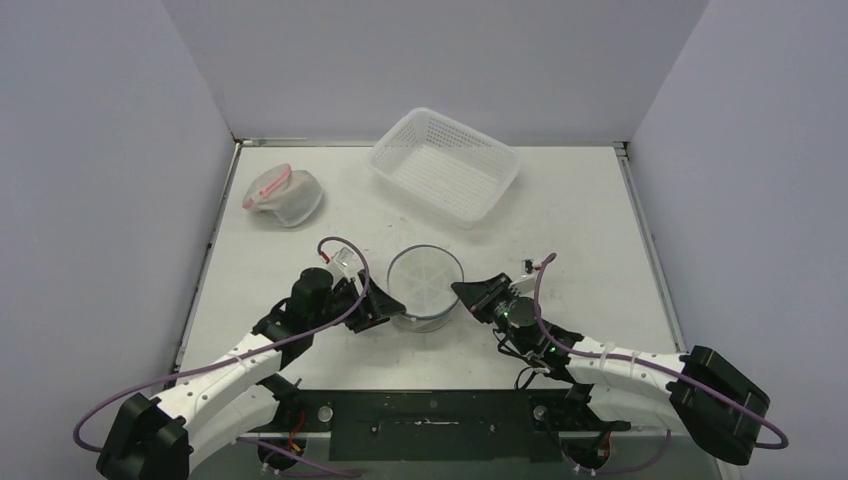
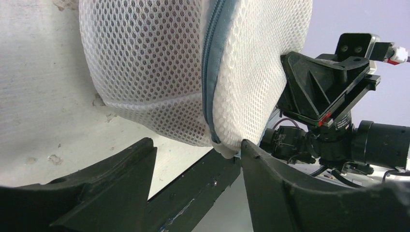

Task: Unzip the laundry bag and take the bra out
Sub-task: Place the laundry bag at the center of the board, then unzip the laundry bag at the center of the board.

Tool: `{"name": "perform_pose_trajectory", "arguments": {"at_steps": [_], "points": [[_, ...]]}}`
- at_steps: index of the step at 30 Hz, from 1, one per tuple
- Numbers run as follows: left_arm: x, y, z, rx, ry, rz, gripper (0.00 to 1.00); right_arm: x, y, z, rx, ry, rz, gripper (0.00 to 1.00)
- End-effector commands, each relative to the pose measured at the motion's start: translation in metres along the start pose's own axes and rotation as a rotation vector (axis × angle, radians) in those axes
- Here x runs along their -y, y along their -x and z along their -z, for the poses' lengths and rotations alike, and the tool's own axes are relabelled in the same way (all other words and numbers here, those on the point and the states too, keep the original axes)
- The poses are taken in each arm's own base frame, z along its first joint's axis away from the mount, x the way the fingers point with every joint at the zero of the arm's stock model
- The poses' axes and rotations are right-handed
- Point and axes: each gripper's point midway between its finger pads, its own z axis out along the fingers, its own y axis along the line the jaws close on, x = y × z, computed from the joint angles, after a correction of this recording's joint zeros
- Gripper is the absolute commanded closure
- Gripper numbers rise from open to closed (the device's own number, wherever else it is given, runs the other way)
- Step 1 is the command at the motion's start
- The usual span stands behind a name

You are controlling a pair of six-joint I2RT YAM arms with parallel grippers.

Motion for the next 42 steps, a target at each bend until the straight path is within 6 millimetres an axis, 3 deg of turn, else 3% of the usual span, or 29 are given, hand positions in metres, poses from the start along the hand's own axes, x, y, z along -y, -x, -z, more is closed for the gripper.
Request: {"name": "perform_pose_trajectory", "arguments": {"at_steps": [1,8,12,14,16,17,18,22,26,28,31,34,38,42], "points": [[0.029,0.013,-0.004,0.031,-0.098,0.003,0.40,-0.017,0.010,0.002,0.046,0.068,-0.029,0.95],[0.040,0.021,-0.012,0.041,-0.122,0.016,0.57,-0.017,0.006,0.005,0.029,0.066,0.031,0.95],[0.042,0.021,-0.014,0.037,-0.131,0.018,0.78,-0.016,0.004,0.007,0.018,0.057,0.075,0.93],[0.043,0.022,-0.014,0.038,-0.135,0.017,0.88,-0.016,0.003,0.008,0.008,0.053,0.101,0.80],[0.046,0.023,-0.012,0.042,-0.136,0.017,1.00,-0.017,0.002,0.010,-0.009,0.049,0.146,0.56],[0.047,0.024,-0.011,0.044,-0.136,0.017,1.00,-0.017,0.001,0.011,-0.016,0.040,0.174,0.39],[0.049,0.024,-0.010,0.046,-0.136,0.017,1.00,-0.013,0.000,0.013,-0.028,0.022,0.222,0.29],[0.054,0.028,-0.006,0.059,-0.128,0.025,1.00,-0.020,0.004,0.024,-0.052,-0.004,0.386,0.04],[0.055,0.034,-0.002,0.088,-0.104,0.087,1.00,-0.037,0.005,0.038,-0.090,-0.002,0.587,0.10],[0.052,0.039,0.000,0.116,-0.065,0.131,1.00,-0.036,0.010,0.042,-0.079,-0.072,0.634,0.10],[0.048,0.047,0.001,0.154,-0.015,0.183,1.00,-0.030,0.033,0.046,0.010,-0.173,0.631,0.10],[0.047,0.053,0.002,0.178,0.020,0.242,1.00,-0.046,0.044,0.053,0.089,-0.057,0.533,0.10],[0.046,0.057,0.003,0.194,0.069,0.297,1.00,-0.079,0.035,0.069,0.046,0.194,0.524,0.10],[0.042,0.057,0.005,0.190,0.132,0.340,1.00,-0.089,0.003,0.065,-0.081,0.295,0.575,0.09]]}}
